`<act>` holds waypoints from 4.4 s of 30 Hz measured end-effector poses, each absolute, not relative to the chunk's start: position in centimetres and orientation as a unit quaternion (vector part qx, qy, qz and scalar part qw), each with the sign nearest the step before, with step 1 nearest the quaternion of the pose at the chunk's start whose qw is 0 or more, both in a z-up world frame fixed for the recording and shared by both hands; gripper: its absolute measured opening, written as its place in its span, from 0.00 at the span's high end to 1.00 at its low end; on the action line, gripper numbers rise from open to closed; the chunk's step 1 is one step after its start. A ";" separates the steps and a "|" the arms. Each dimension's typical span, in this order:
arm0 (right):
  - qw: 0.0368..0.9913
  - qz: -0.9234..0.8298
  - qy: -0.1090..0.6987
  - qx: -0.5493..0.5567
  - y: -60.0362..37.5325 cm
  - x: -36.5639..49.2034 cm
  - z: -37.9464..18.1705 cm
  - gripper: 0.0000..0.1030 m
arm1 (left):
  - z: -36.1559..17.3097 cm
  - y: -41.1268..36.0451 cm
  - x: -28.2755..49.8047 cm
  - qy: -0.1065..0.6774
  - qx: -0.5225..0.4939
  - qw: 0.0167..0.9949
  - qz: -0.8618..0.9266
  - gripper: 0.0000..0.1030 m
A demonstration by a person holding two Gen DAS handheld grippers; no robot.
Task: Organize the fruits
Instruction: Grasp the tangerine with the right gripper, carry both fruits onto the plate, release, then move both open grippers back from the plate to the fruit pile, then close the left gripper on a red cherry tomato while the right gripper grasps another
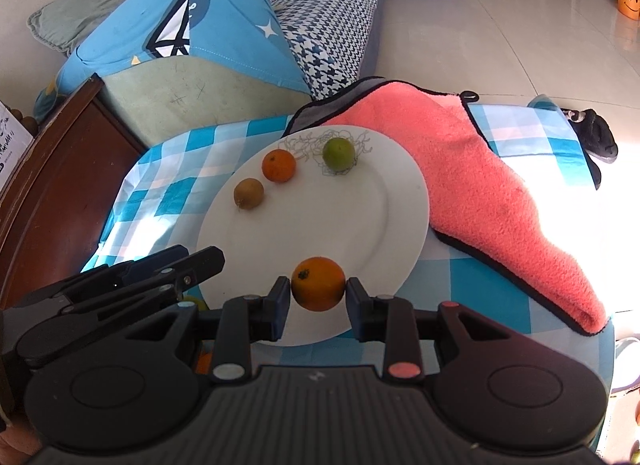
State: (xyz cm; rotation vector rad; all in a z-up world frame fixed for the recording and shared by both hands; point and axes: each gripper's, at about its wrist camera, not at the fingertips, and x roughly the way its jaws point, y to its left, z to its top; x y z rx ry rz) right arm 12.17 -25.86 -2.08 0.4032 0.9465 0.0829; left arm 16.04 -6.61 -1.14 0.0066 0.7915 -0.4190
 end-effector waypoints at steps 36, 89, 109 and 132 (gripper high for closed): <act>0.881 0.143 0.431 0.132 -22.7 7.0 -0.6 0.63 | 1.0 2.7 7.5 0.436 0.031 0.887 -0.149 0.13; 0.873 0.157 0.461 0.037 -18.1 6.6 -4.6 0.73 | -3.5 0.6 6.1 0.452 0.085 0.869 -0.184 0.84; 0.874 0.164 0.454 0.058 -19.3 6.1 -3.0 0.86 | -1.3 -0.3 5.2 0.421 0.080 0.876 -0.219 0.84; 0.861 0.171 0.478 0.006 -17.6 5.0 -4.4 0.74 | -1.6 -0.1 5.7 0.425 0.091 0.880 -0.193 0.84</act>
